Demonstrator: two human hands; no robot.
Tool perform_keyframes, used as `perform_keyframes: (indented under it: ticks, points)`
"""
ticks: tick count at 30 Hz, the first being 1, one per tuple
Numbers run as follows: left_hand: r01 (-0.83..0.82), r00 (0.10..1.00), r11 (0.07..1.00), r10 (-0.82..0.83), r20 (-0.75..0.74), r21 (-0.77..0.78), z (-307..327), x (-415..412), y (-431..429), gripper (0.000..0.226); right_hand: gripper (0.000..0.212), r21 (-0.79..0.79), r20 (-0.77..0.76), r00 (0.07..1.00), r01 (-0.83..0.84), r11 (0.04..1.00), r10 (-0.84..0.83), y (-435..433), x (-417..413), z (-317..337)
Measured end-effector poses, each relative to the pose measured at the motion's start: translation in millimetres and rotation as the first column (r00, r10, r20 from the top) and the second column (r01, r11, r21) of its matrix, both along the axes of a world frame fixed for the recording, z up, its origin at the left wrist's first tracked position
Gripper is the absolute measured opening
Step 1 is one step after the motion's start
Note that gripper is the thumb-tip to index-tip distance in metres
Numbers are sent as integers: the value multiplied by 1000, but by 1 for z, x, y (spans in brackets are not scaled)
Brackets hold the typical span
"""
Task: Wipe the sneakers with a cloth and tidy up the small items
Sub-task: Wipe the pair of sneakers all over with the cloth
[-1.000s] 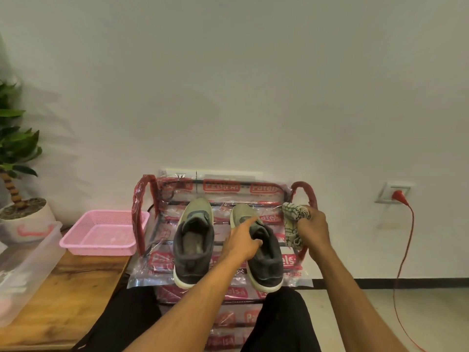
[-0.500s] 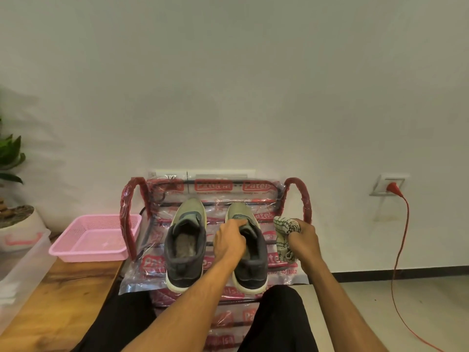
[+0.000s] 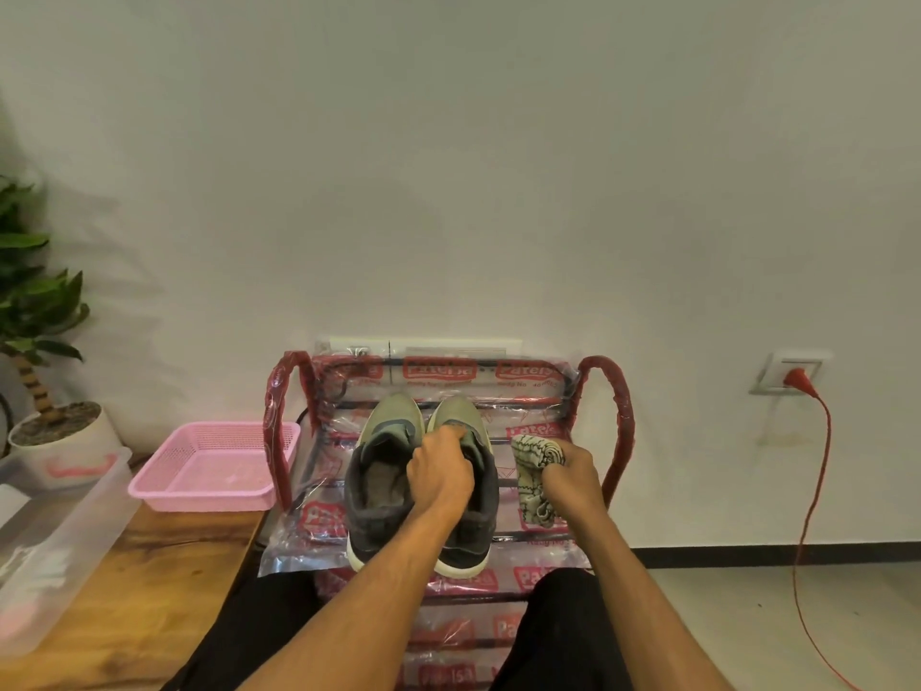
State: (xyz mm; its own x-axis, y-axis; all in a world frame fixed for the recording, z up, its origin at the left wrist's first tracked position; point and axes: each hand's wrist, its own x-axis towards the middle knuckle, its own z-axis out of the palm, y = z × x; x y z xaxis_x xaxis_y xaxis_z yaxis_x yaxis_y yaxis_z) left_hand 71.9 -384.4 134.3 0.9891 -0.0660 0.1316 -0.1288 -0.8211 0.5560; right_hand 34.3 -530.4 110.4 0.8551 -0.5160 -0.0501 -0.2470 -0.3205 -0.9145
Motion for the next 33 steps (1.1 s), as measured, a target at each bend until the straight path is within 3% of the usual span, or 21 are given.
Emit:
perform_keyframes:
  ticks: [6, 10, 13, 22, 25, 33]
  points:
    - [149, 981, 956, -174, 80, 255, -4, 9, 2, 36, 32, 17, 38, 999, -22, 1000, 21, 6, -6, 3]
    - [406, 895, 827, -447, 16, 389, -4, 16, 5, 56, 36, 20, 29, 998, -52, 998, 51, 11, -11, 3]
    - [408, 880, 781, -474, 22, 473, -7, 17, 7, 50, 34, 20, 36, 998, -54, 998, 54, 12, -13, 3]
    - [320, 900, 816, -421, 115, 482, -14, 13, 3, 32, 30, 41, -7, 1000, -28, 999, 28, 10, -12, 5]
    - [297, 907, 827, -400, 128, 478, -16, 13, 2, 27, 38, 27, -6, 999, -36, 999, 36, 12, -13, 7]
    - [384, 889, 841, -449, 94, 381, -11, 22, 14, 50, 37, -10, 9, 999, -40, 999, 40, 18, -12, 13]
